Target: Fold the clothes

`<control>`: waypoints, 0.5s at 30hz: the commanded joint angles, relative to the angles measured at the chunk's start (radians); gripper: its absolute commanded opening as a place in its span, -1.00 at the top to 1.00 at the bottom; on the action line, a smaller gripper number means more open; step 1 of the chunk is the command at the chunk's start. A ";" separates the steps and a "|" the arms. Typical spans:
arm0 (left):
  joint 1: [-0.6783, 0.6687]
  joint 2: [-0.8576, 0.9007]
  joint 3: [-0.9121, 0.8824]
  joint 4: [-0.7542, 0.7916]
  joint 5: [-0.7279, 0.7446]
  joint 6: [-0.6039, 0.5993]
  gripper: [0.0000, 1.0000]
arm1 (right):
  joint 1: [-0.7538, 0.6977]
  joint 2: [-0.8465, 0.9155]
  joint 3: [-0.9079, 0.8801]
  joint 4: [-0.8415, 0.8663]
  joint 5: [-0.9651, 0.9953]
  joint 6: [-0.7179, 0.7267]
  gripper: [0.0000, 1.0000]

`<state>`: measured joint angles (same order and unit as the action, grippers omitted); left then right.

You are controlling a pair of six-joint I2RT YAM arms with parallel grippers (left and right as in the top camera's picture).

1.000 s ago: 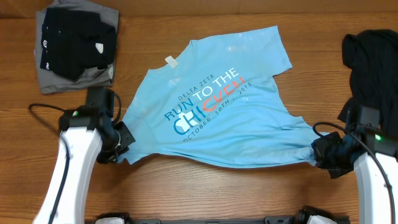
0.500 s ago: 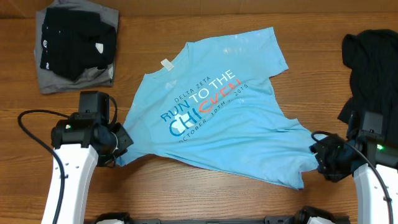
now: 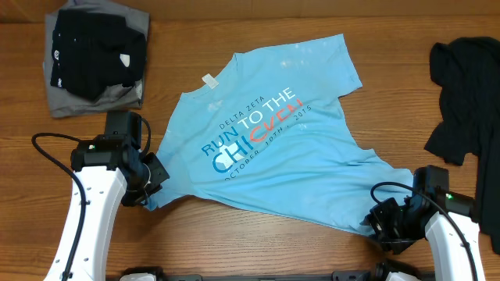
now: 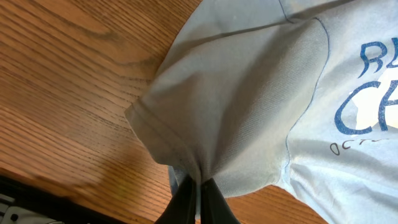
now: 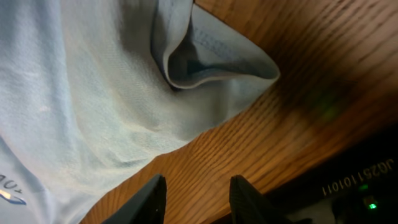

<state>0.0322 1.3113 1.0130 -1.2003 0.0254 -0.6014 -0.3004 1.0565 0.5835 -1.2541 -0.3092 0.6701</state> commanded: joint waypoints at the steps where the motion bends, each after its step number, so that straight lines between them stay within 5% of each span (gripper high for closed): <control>1: 0.000 0.007 0.005 0.004 0.001 -0.016 0.92 | 0.006 -0.005 -0.014 0.021 -0.036 -0.032 0.23; 15: 0.000 0.009 0.005 0.019 0.001 -0.016 0.92 | 0.019 0.101 -0.019 0.354 0.003 0.030 0.06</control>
<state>0.0322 1.3125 1.0130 -1.1816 0.0254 -0.6014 -0.2863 1.1053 0.5682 -0.9485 -0.3237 0.6724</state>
